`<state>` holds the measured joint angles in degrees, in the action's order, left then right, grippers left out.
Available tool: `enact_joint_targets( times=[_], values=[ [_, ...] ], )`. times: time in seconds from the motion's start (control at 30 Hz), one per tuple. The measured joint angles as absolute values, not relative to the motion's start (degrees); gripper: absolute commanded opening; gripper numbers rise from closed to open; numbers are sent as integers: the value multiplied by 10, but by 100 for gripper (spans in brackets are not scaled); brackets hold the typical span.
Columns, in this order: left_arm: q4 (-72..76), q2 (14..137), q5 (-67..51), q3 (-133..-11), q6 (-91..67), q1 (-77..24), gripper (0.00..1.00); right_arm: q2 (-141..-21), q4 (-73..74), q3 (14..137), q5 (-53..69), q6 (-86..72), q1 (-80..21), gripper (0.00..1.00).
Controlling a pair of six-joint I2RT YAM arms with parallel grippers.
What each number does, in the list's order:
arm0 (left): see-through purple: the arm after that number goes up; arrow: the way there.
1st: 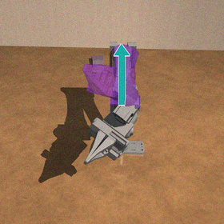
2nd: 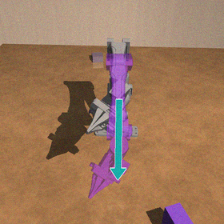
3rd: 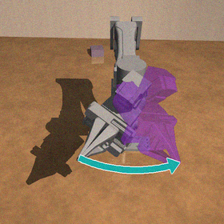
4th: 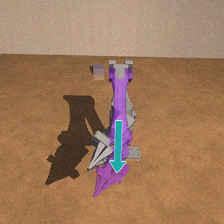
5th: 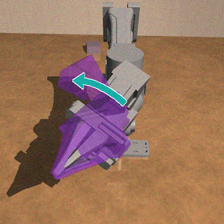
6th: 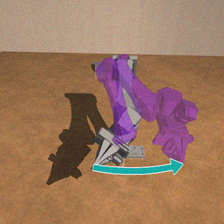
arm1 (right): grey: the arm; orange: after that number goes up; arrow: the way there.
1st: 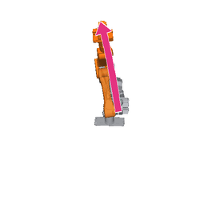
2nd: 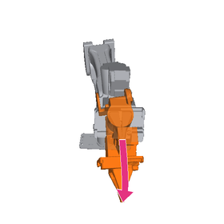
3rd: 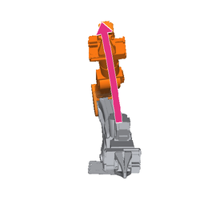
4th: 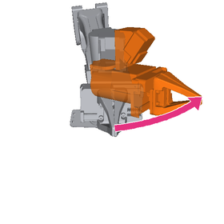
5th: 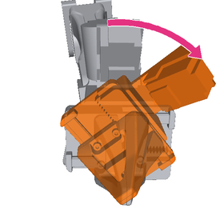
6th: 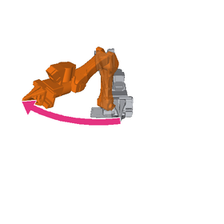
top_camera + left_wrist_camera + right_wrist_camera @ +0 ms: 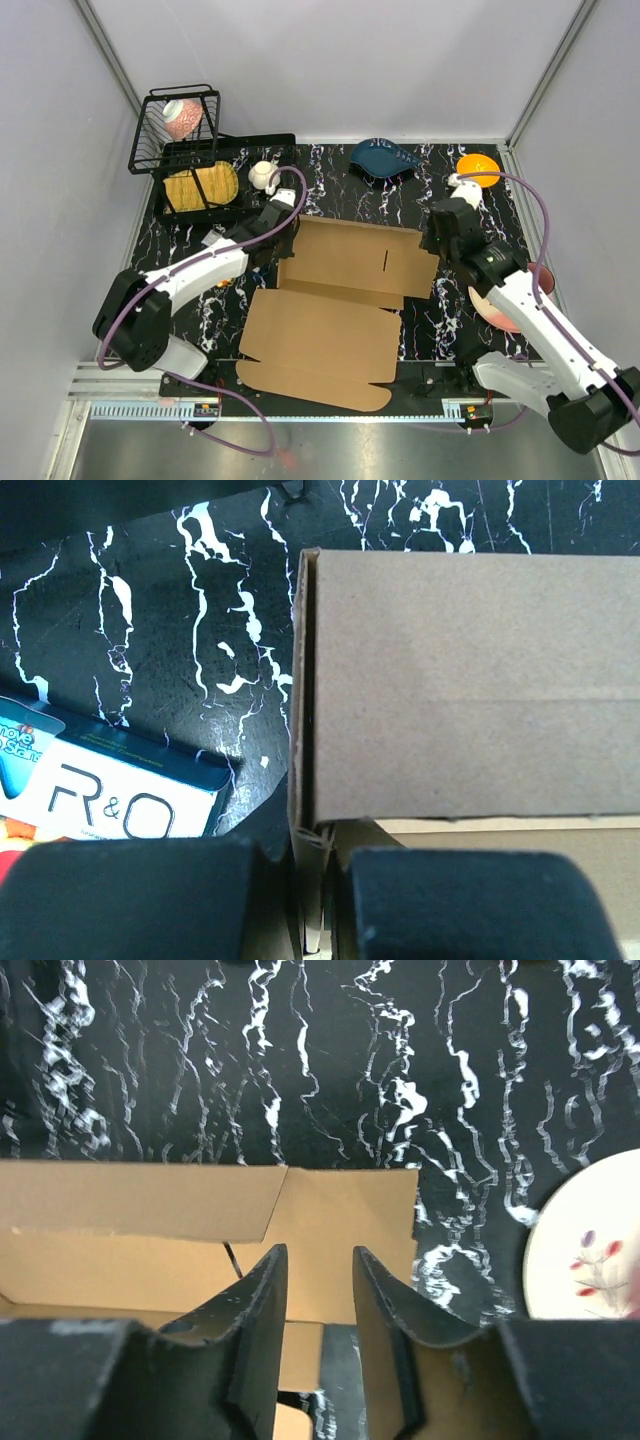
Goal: Fold the paper box
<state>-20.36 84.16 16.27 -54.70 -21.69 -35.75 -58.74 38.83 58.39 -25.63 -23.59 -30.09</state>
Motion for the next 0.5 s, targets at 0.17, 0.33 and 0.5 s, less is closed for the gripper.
enact_joint_targets(
  times=[0.17,0.33,0.5],
  values=[
    [-182,817,163,-521,-223,-357,0,-555,329,515,-188,-307,-226,25],
    [-157,795,162,-497,-225,-357,0,-578,276,460,-100,-354,-160,24],
    [-127,770,162,-474,-223,-358,0,-619,244,425,-39,-374,-139,24]
  ],
)
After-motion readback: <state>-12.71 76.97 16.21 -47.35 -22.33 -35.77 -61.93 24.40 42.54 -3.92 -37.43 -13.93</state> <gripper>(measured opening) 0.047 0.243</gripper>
